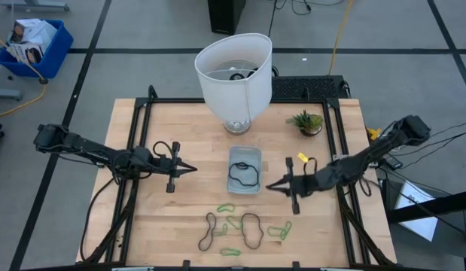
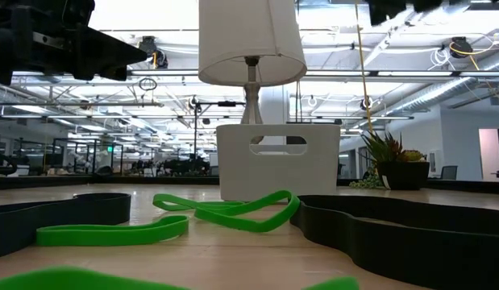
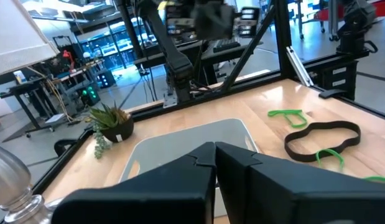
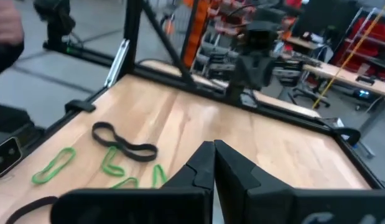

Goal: Pick and place rubber bands into bin
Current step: Put the black rubber band into the gray bin

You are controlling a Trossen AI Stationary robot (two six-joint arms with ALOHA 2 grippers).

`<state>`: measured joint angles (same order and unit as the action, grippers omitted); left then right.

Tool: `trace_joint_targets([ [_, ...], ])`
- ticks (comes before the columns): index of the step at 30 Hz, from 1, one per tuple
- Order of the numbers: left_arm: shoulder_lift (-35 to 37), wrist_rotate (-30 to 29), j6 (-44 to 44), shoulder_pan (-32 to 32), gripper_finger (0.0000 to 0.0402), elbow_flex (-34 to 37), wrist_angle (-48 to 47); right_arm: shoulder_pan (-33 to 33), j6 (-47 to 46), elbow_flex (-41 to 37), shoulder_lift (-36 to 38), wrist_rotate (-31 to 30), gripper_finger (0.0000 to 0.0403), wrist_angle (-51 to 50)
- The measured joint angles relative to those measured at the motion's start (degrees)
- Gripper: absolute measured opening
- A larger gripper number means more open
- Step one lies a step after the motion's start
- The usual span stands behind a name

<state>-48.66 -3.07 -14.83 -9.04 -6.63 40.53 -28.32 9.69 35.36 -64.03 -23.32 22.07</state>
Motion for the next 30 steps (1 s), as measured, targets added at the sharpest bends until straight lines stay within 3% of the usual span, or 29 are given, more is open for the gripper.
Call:
trace_joint_targets([
  [7, 0.0, 0.0, 2.0, 0.0, 0.0027, 0.0, 0.0, -4.9, 2.1, 6.7, -10.6, -0.5, 0.0011, -1.1],
  [12, 0.0, 0.0, 3.3, 0.0, 0.0028, 0.0, -0.2, -7.1, -11.2, 9.3, -14.5, 1.6, 0.0021, -2.9],
  [15, 0.0, 0.0, 3.4, 0.0, 0.0028, 0.0, -0.2, -8.7, -15.9, 10.4, -17.6, 5.9, 0.0054, -5.5],
  [24, 0.0, 0.0, 3.8, 0.0, 0.0028, 0.0, -0.1, -8.6, -23.8, 10.7, -26.6, 5.0, 0.0203, -1.6],
  [30, 0.0, 0.0, 3.8, 0.0, 0.0028, 0.0, -0.1, -8.4, -20.4, 10.8, -31.6, 3.4, 0.0244, 0.4],
])
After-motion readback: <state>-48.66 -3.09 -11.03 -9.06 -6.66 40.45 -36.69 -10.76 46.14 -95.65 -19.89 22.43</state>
